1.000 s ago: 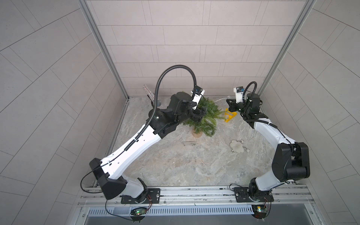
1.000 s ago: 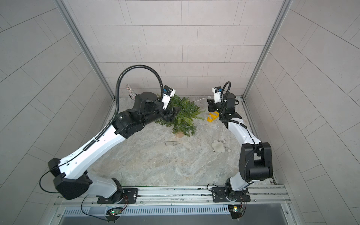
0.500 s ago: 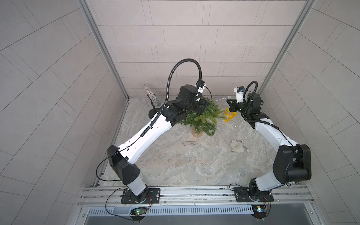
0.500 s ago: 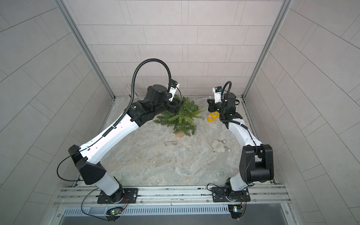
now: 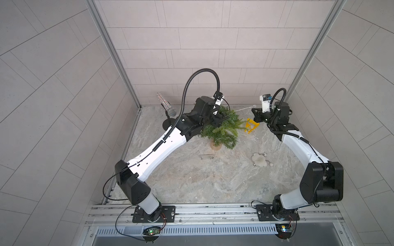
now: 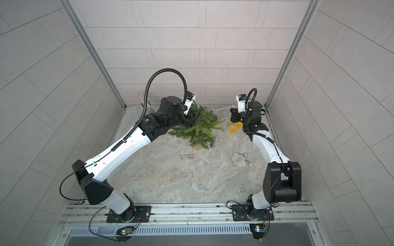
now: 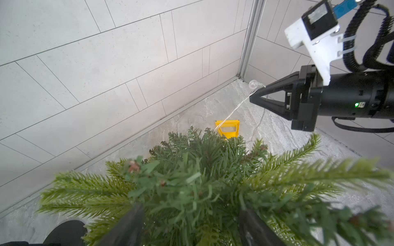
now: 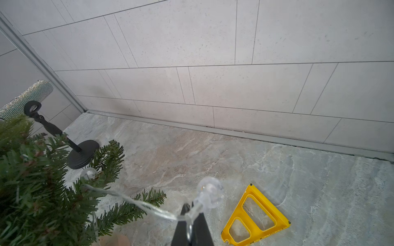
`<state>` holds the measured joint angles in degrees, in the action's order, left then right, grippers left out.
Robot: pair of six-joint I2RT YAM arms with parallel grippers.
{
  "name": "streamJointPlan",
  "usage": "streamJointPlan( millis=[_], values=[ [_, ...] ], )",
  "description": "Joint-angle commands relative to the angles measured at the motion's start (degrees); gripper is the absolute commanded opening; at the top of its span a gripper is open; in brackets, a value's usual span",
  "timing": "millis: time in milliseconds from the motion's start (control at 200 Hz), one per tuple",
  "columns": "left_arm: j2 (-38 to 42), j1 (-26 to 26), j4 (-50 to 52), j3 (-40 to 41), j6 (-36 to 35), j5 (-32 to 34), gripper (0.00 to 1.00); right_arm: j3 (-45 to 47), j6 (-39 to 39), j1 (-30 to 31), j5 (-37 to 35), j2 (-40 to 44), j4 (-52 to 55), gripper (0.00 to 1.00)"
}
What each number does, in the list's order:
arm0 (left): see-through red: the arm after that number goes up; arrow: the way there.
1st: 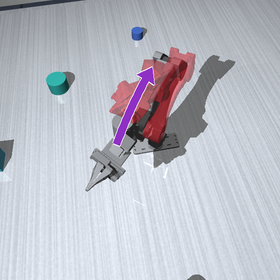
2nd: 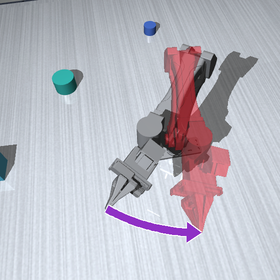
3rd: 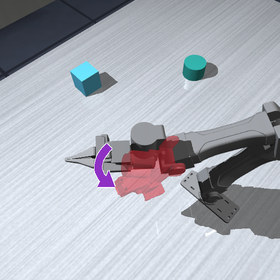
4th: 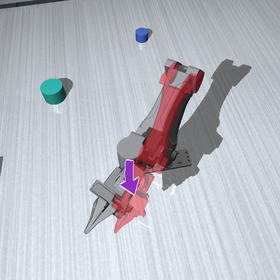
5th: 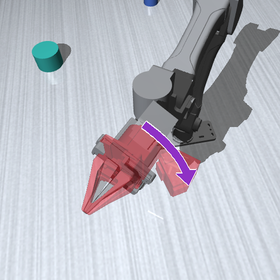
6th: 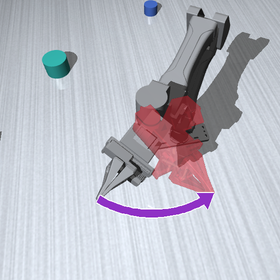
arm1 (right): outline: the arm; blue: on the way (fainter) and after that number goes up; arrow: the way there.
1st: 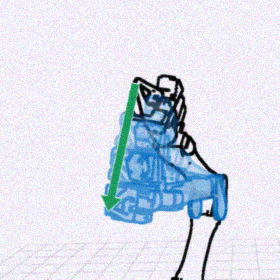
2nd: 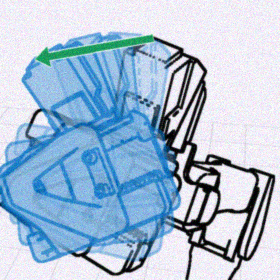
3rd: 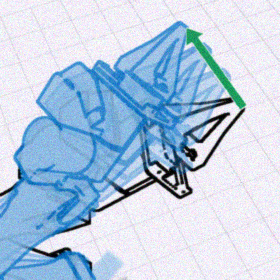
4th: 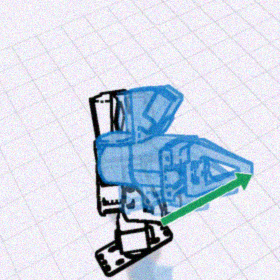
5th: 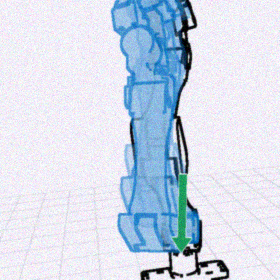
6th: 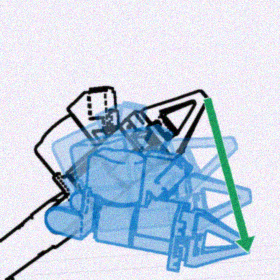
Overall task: Remove string lights from the small christmas tree
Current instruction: Remove the light string from the Christmas tree.
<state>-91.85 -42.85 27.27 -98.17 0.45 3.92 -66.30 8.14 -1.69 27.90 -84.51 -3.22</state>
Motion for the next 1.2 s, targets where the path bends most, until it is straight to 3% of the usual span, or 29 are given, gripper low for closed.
streamJointPlan(
  millis=[0, 270, 936, 1196],
  values=[
    [1.04, 0.22, 0.02, 0.65, -0.93, -0.30, 0.73, -0.26, -0.15, -1.07, -0.26, 2.38, 0.24, 0.00],
    [1.41, 0.27, 0.33, 1.23, -1.05, -0.73, 0.72, -2.87, 2.35, -0.99, 2.68, 1.72, -1.78, 0.00],
    [1.11, 0.31, 1.36, 0.62, -0.82, -2.84, 0.72, -19.39, 1.15, 3.10, 2.36, -15.86, 1.87, 0.00],
    [1.07, 0.31, 2.09, 0.88, -0.87, -3.10, 0.71, -16.87, -1.47, 2.10, -0.46, -14.80, 3.71, 0.00]
  ],
)
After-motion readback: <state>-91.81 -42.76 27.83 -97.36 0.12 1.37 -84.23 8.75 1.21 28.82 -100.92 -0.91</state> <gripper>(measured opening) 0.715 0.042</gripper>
